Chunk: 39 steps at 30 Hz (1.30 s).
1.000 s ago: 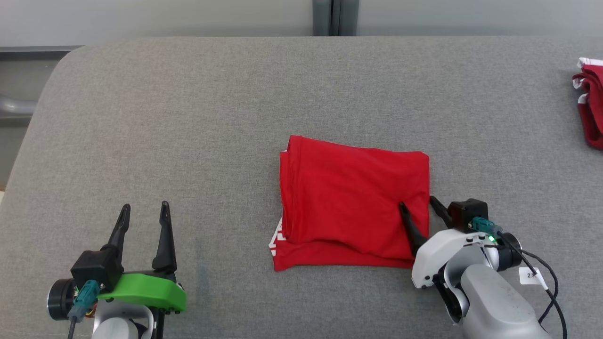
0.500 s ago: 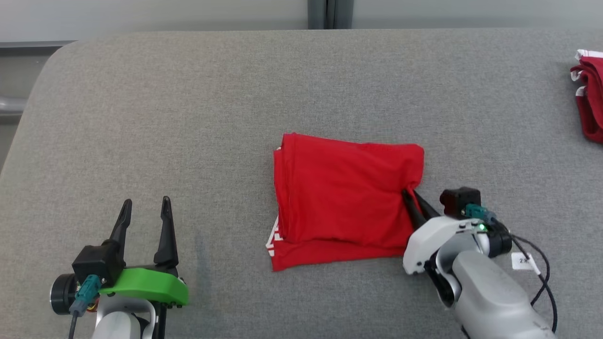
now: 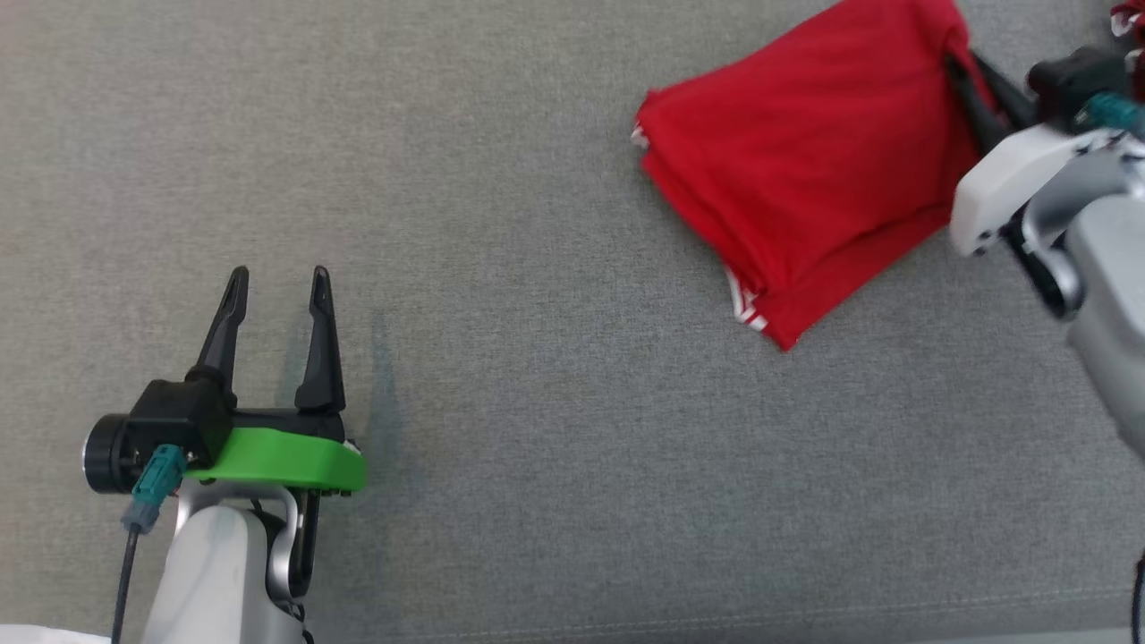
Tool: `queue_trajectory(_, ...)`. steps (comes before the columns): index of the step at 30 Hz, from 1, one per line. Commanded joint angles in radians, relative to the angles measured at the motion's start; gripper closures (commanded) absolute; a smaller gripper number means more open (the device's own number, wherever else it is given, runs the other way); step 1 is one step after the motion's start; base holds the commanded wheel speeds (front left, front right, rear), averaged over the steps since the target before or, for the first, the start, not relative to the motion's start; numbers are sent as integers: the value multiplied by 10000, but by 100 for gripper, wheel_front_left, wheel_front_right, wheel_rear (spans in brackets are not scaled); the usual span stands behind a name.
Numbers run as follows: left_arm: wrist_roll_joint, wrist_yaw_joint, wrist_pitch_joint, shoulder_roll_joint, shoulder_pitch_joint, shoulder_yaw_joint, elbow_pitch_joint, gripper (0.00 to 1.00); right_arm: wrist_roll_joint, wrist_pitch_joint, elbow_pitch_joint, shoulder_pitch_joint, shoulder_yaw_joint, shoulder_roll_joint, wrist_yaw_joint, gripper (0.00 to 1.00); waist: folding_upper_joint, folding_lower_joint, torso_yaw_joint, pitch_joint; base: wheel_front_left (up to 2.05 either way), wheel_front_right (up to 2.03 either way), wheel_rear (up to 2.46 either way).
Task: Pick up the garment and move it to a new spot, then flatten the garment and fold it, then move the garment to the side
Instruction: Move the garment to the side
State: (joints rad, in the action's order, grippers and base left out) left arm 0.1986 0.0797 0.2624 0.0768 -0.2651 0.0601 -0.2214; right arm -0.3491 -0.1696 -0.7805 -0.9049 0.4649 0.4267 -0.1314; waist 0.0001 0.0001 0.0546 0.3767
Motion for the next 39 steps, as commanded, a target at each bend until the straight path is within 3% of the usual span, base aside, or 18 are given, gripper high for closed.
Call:
queue_trajectory(1,-73,46,23,123,-315,3,100,0,-165,90,217,-401,38,458,14,100,-1,-1,-855,1104,0,0,0)
queue_trajectory(9,-342,35,9,498,-783,115,467,0,-1505,931,1486,-1456,-26,2929,14,100,-1,-1,-1795,2048,0,0,0)
queue_trajectory(14,-412,1,-179,655,-824,183,847,0,-2060,1512,1697,-1766,-185,3908,14,100,-1,-1,-2119,2262,0,0,0)
queue_trajectory(19,-476,-18,-392,797,-866,251,1327,0,-2105,1713,1224,-2414,-17,4458,14,100,-1,-1,-2171,2535,0,0,0)
queue_trajectory(24,-472,-33,-566,860,-888,326,1575,0,-1668,1791,205,-3011,292,4471,14,100,-1,-1,-2032,2768,0,0,0)
queue_trajectory(25,-466,-52,-573,860,-868,331,1598,0,-1559,1682,-72,-3150,311,4435,16,73,-1,-1,-1997,2799,0,0,0)
queue_trajectory(26,-465,-68,-579,857,-845,339,1611,0,-1500,1563,-291,-3252,292,4396,14,31,-1,-1,-1966,2815,0,0,0)
queue_trajectory(27,-452,-79,-577,855,-820,357,1619,0,-1379,1390,-570,-3354,251,4350,16,0,-1,-1,-1929,2822,0,0,0)
queue_trajectory(33,-295,-171,-453,887,-645,251,1489,0,-760,310,-1577,-3643,232,3881,14,0,-1,-1,-1836,2540,0,0,0)
queue_trajectory(39,-120,-218,-297,803,-387,200,1123,0,-832,-676,-1771,-3451,92,3139,14,0,-1,-1,-1798,1707,0,0,0)
